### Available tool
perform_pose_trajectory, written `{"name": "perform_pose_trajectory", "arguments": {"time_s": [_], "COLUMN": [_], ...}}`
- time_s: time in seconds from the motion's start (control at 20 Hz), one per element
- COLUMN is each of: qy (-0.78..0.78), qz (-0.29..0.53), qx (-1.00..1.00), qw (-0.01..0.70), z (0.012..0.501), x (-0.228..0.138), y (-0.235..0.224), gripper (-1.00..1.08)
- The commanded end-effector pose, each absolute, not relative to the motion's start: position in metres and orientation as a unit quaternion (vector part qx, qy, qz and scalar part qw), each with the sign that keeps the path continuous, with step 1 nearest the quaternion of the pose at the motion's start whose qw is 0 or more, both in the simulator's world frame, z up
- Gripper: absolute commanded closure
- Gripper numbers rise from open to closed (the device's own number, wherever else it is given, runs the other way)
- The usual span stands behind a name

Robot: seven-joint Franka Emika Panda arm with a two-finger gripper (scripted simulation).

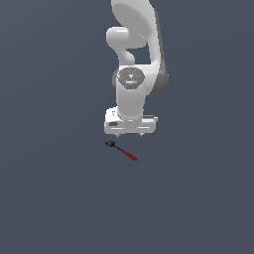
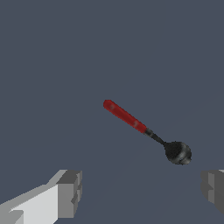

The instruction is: Pick up the object and move it to a goal position.

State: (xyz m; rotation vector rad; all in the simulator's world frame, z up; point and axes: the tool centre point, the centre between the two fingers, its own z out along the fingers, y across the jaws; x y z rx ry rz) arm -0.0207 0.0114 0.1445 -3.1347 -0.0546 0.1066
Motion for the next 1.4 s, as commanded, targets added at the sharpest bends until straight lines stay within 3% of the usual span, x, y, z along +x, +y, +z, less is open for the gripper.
{"name": "perform_pose_trajectory", "arguments": {"time_s": [0.0, 0.5, 1.35], "qy": [-0.017, 0.000, -0.050], "qz": [0.034, 0.021, 0.020], "qx": [-0.999, -1.000, -0.999], "qw": [0.002, -0.006, -0.007], "z": [0.144, 0.165, 0.154], "x": [-0.021, -0.010, -0.011], "y": [0.011, -0.015, -0.017], "gripper": [-0.92, -0.92, -0.92]}}
